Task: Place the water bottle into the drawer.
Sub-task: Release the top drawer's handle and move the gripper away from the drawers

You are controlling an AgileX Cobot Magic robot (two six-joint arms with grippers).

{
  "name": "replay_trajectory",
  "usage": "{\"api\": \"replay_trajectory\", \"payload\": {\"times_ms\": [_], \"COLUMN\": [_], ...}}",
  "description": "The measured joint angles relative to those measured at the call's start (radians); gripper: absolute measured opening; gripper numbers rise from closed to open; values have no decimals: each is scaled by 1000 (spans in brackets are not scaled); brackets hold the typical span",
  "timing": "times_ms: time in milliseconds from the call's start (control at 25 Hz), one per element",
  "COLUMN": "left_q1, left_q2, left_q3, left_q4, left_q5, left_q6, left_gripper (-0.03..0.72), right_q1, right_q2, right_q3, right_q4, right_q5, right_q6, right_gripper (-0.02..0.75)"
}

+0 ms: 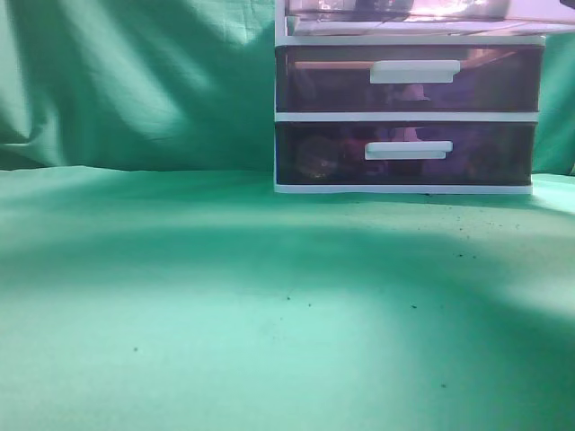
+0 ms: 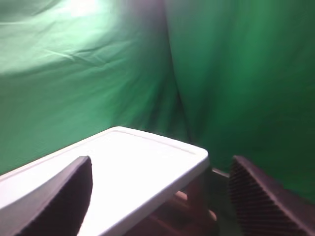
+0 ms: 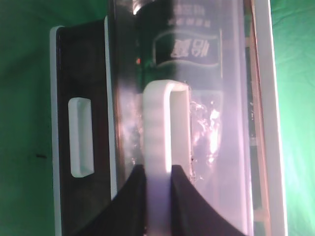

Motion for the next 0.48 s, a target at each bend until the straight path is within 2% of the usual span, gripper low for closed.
{"api": "replay_trajectory", "payload": {"times_ms": [120,200,240,400,480], "left_q1": [0,0,2,8,13], "left_q2": [-20,-49,-70,-155,-190], "left_q3": [-83,-131,-146,-167,-167], "left_q4": [0,18,41,173,255], "left_q5": [212,410,512,846,964], "left_q6": [0,0,0,-65,-142], "left_gripper": [547,469,426,97,33], "right_q1": [0,0,0,0,0], "right_q2": [0,0,0,0,0], "right_q3": [0,0,0,0,0], "right_q4": [0,0,0,0,0], "right_q5": [0,0,0,0,0], "right_q6": [0,2,2,2,2], "right_gripper": [97,97,97,97,97]}}
